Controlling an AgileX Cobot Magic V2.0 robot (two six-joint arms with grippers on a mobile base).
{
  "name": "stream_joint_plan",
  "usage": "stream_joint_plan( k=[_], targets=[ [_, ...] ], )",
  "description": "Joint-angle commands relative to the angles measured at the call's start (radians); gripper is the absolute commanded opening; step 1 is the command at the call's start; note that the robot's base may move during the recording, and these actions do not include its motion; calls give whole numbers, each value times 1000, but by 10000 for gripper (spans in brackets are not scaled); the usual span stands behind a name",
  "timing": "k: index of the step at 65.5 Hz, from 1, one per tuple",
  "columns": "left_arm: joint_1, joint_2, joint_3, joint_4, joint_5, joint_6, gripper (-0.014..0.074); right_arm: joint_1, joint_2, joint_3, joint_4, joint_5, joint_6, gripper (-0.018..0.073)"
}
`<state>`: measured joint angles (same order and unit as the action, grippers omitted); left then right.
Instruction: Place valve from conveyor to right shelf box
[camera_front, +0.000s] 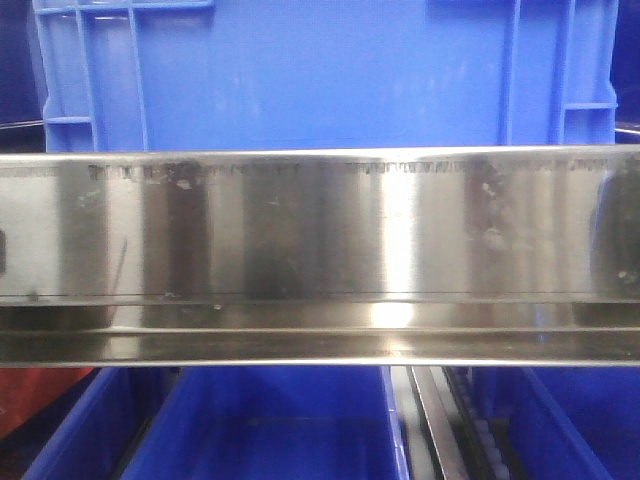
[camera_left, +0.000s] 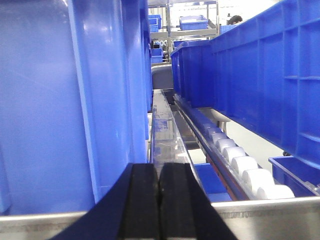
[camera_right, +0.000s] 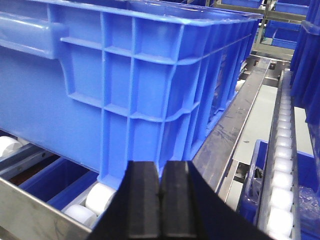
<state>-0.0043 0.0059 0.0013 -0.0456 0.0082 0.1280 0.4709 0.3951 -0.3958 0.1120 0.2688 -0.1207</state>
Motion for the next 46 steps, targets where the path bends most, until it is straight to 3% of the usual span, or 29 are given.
stream_joint_plan(
  k=[1,29,34,46],
  targets=[
    [3,-6,-1,-6,-26,-8,-111,1,-6,1,-7,-23,-1,-158],
    [3,-6,-1,-6,-26,-8,-111,-14,-12,5,-13,-23,-1,-158],
    [3,-6,-1,-6,-26,-8,-111,-61,-32,24,-13,-43,-1,-158],
    [3,-6,-1,-6,-26,-8,-111,-260,-164,130,-7,-84,13,-158]
  ],
)
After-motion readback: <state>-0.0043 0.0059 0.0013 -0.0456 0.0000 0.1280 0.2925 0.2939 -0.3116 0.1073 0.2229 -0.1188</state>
